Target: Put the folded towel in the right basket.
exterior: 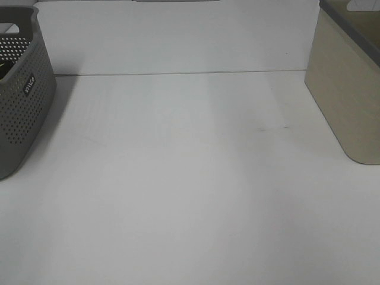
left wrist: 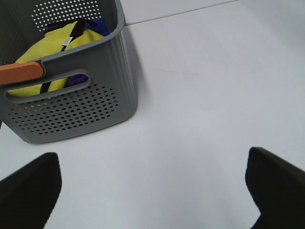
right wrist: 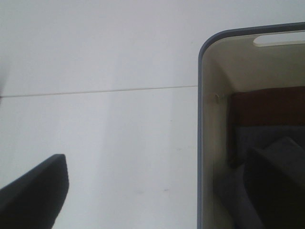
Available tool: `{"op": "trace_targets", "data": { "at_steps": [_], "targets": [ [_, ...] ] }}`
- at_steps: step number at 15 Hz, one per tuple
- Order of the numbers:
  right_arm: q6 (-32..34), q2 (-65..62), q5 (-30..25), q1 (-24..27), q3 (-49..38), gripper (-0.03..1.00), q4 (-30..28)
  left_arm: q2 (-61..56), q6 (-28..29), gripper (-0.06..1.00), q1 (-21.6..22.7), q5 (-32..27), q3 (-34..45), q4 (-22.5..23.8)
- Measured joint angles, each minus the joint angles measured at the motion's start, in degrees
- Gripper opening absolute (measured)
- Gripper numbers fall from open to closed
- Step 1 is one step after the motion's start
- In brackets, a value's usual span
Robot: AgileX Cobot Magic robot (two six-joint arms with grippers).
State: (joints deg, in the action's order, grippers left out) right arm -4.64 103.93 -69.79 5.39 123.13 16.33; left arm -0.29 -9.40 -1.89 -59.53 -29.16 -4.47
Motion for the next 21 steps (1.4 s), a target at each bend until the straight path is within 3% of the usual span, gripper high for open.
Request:
{"op": "trace_targets", "data": {
  "at_steps": [3, 6, 14, 17, 21],
  "targets": [
    [0.52, -6.3, 0.0, -3.78, -9.51, 0.92, -4.98, 0.0, 0.0, 0.99, 0.0, 0.0, 0.0, 0.0],
    [1.15, -20.4, 0.06, -4.13, -32.6, 0.92, -7.05, 0.0, 0.0, 0.99, 0.0, 0.0, 0.0, 0.0],
    [1.26, -49.5, 1.6, -4.13, -79.18, 0.92, -7.22, 0.0, 0.0, 0.99, 0.0, 0.0, 0.0, 0.0],
    [0.29, -61.59, 3.38, -4.13, -88.69, 0.92, -7.96, 0.0, 0.0, 0.99, 0.0, 0.0, 0.0, 0.0],
    [0.0, -81.3, 4.3, -4.13, -91.79, 0.92, -9.11, 0.0, 0.0, 0.99, 0.0, 0.0, 0.0, 0.0]
  ]
}}
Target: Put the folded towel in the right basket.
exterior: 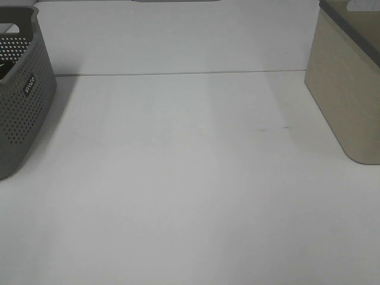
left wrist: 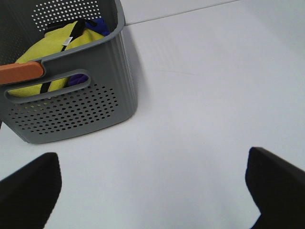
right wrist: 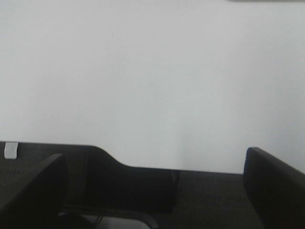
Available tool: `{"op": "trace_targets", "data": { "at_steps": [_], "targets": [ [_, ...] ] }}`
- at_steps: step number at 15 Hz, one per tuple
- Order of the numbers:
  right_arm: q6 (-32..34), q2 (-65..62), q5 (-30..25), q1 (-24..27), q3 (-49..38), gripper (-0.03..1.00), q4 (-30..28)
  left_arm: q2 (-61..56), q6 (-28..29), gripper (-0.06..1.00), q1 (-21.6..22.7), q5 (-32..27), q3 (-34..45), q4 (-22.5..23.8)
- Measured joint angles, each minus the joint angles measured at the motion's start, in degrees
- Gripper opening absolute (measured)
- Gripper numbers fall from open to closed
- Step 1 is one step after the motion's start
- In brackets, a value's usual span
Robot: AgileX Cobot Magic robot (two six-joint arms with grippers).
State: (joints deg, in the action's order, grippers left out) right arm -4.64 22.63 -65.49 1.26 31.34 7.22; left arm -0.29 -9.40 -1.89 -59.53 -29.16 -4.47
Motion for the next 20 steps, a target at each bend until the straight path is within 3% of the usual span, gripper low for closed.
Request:
{"op": "trace_targets", "data": {
  "at_steps": [6, 20],
  "targets": [
    [-1.6, -22.0, 3.09, 0.0, -1.49, 0.92, -0.17, 0.0, 0.0, 0.99, 0.0, 0.0, 0.0, 0.0],
    [-1.6, -22.86, 4.35, 0.0, -2.46, 0.92, -0.57, 0.0, 0.0, 0.99, 0.0, 0.0, 0.0, 0.0]
  ]
}}
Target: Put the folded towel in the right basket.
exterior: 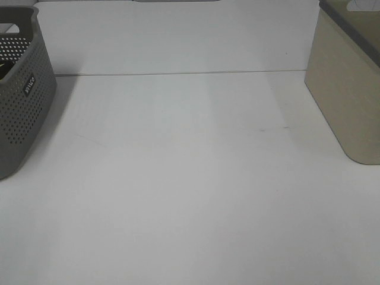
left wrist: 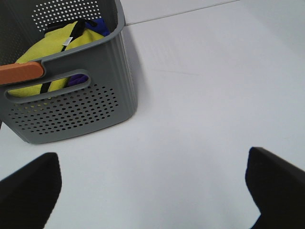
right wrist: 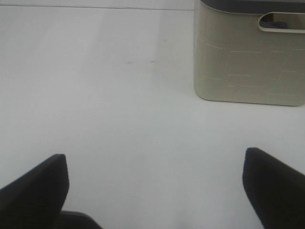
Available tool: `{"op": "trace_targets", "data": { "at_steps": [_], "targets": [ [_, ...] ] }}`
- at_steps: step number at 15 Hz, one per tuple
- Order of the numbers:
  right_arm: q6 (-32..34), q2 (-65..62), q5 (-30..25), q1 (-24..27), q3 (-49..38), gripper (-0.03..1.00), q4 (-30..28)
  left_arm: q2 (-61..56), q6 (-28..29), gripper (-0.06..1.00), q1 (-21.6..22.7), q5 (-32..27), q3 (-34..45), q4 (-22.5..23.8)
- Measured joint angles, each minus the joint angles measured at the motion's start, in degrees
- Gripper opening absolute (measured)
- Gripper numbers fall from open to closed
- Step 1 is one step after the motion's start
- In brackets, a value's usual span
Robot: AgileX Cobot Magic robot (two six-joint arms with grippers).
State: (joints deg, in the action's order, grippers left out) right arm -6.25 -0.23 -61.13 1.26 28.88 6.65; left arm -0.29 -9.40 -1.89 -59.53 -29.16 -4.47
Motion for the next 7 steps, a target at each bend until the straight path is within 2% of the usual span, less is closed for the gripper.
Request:
{"op": "trace_targets", "data": {
  "at_steps": [7],
  "targets": [
    [0.0, 0.0, 0.0, 0.0, 0.0, 0.92, 0.0, 0.0, 0.0, 0.99, 0.0, 0.0, 0.0, 0.0]
  ]
}}
